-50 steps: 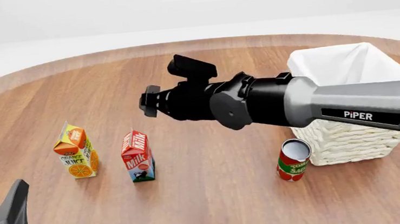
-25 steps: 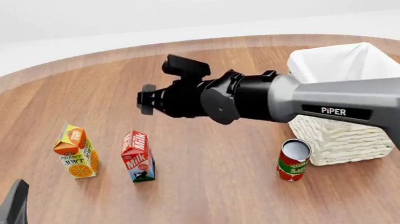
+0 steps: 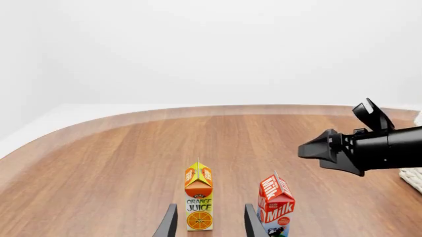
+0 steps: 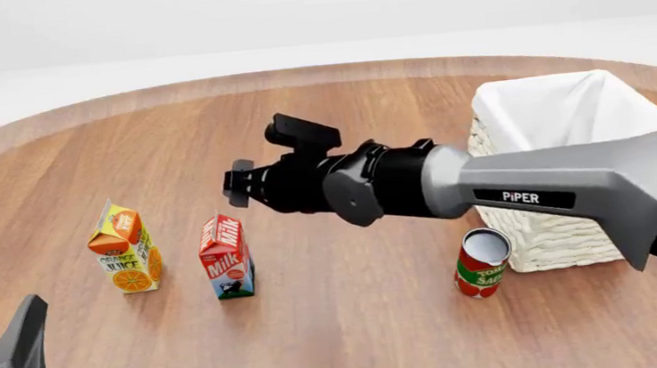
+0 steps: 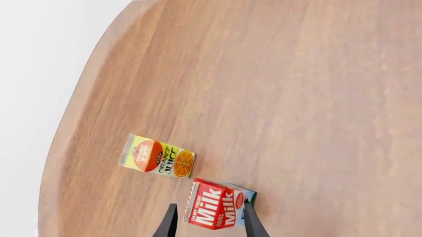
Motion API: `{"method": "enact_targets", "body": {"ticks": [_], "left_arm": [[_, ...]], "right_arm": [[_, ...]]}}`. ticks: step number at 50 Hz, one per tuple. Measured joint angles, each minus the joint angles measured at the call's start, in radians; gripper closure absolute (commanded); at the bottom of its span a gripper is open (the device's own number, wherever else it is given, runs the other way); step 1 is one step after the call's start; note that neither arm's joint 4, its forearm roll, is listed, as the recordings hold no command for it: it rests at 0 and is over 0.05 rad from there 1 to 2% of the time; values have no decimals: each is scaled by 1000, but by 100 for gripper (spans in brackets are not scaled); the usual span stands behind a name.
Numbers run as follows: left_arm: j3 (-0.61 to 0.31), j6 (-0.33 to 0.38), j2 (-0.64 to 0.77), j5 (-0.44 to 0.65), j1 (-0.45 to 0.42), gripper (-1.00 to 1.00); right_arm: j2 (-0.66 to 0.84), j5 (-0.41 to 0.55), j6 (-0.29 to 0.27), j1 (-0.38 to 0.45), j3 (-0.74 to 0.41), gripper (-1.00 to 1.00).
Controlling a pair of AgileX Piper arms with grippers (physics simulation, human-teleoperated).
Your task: Pick the milk and place it in the basket.
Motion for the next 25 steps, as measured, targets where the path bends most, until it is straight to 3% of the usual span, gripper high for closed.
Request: {"method": "enact_targets", "body": {"ticks": [25], "left_arm": [[0, 0, 0, 0, 0, -100]], "right_arm": [[54, -44, 42, 28, 5, -100]]}}
